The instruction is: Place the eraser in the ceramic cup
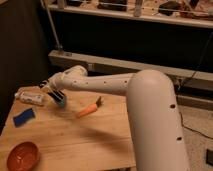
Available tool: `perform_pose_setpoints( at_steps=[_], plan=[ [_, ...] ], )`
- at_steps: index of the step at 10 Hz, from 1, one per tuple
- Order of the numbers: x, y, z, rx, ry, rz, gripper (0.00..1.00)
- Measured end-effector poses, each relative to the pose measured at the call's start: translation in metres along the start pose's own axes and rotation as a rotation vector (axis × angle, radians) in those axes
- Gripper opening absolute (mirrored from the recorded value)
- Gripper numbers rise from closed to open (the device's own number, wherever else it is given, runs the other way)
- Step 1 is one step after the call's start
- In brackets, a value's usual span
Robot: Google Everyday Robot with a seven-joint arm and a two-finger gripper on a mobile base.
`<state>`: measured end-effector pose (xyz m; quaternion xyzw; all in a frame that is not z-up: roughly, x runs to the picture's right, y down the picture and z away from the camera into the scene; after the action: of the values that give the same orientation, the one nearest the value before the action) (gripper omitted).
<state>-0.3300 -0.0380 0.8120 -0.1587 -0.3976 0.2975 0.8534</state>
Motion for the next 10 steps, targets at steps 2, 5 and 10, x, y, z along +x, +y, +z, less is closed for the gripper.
perform_pose_setpoints(
  at_steps=[2,5,10],
  plan=[
    [0.003,0.000,-0.002,-0.003,-0.035,0.021,0.10],
    [0.009,0.003,-0.005,-0.008,-0.068,0.033,0.10],
    [0.015,0.004,-0.014,-0.006,-0.122,0.042,0.10]
  ],
)
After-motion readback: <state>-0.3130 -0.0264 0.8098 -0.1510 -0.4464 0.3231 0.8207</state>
